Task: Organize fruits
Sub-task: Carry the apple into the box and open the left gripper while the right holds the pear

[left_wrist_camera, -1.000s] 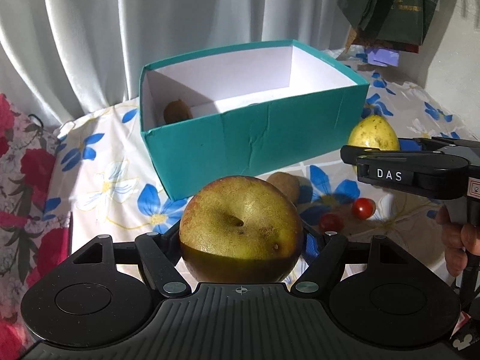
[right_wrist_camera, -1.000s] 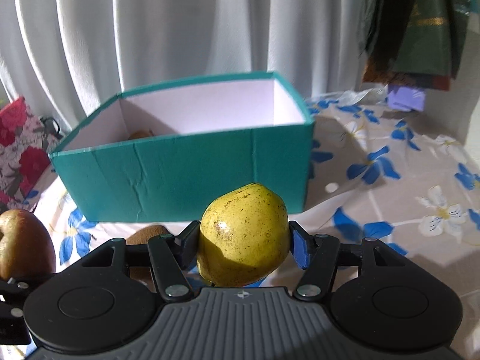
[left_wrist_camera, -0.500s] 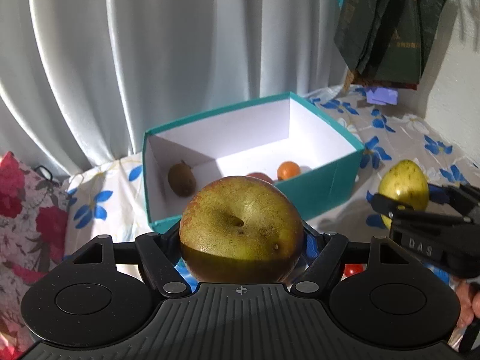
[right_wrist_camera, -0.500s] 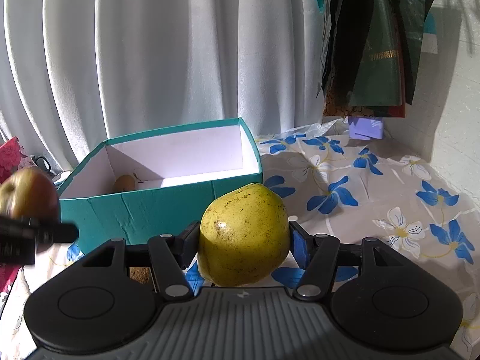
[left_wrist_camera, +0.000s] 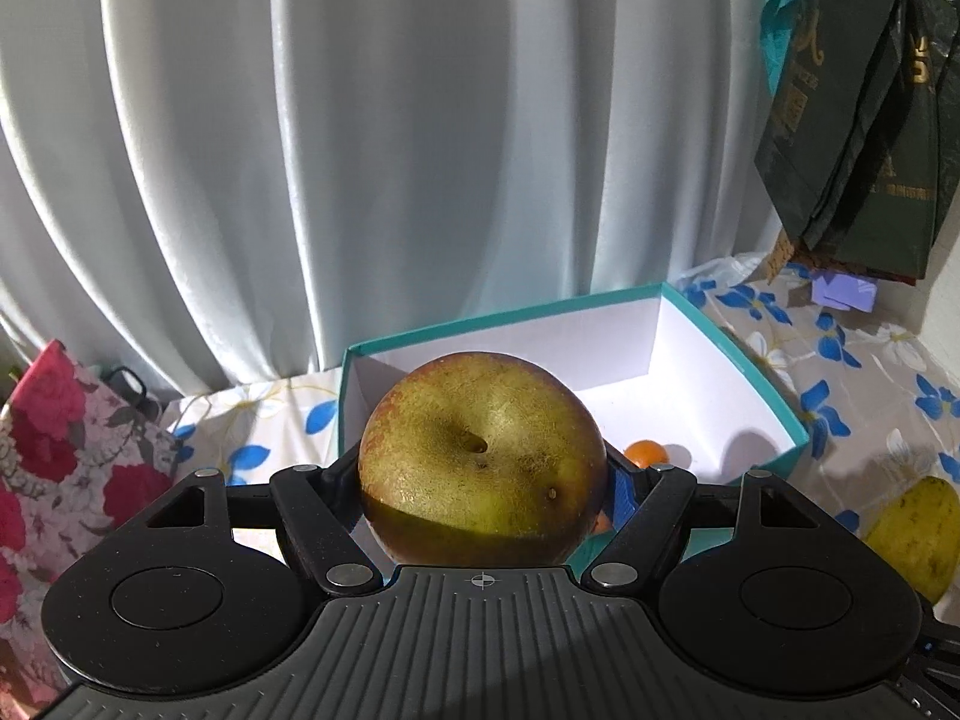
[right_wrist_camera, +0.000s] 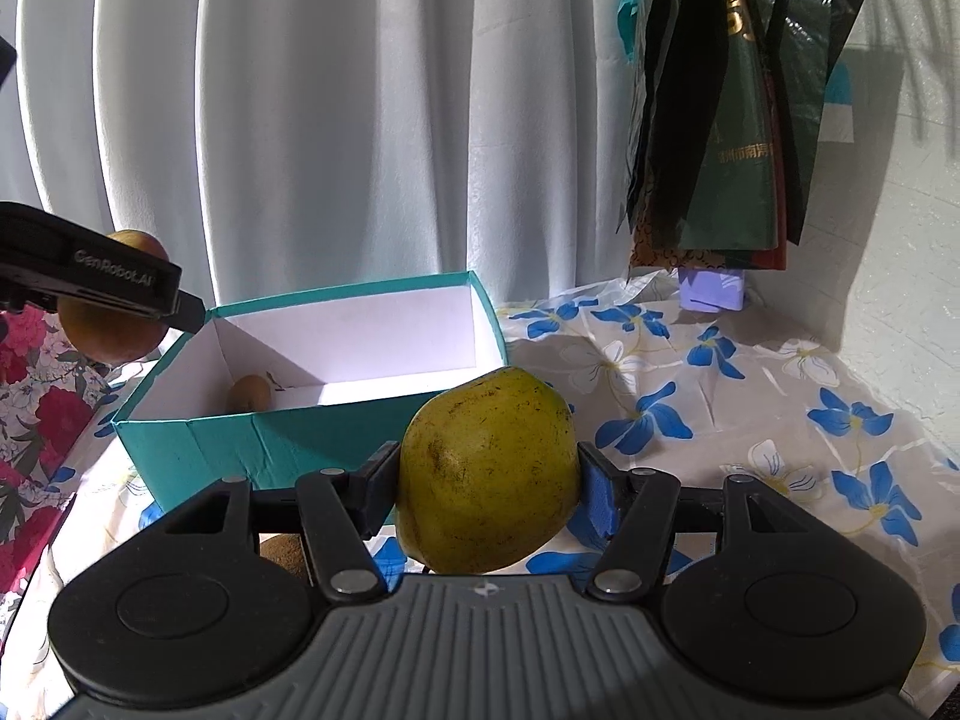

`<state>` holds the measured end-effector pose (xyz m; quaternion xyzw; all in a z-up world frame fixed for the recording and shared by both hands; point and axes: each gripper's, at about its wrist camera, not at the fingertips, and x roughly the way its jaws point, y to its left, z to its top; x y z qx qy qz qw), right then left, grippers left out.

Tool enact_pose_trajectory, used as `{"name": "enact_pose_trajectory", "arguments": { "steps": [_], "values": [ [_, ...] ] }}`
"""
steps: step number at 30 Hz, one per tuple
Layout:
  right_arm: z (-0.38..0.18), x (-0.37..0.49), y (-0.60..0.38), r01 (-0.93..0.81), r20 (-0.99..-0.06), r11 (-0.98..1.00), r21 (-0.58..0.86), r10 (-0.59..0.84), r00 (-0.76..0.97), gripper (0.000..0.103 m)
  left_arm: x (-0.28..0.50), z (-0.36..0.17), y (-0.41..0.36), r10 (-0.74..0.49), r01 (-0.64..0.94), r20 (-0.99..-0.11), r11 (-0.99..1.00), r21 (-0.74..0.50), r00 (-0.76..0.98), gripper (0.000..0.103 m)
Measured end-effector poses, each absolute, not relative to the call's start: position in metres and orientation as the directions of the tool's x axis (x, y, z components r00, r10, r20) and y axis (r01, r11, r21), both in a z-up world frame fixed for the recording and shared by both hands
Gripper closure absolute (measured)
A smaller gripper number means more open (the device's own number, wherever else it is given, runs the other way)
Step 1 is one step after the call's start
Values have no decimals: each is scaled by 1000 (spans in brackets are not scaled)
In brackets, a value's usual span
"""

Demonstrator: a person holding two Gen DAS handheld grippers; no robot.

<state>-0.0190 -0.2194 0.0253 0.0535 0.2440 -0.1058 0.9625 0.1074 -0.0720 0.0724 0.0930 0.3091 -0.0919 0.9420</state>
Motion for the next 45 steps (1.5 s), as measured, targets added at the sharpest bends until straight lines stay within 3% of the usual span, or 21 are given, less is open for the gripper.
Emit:
{"name": "enact_pose_trajectory", "arguments": {
  "steps": [22, 45],
  "values": [
    [38, -31, -220, 262, -450, 964, 46, -214, 867, 42, 159, 50, -73, -107, 195, -633, 978, 70, 766, 25],
    [41, -24, -220, 274, -451, 961, 42, -226, 864, 42, 216, -19, -68, -51, 150, -771, 987, 58, 634, 25]
  ]
}}
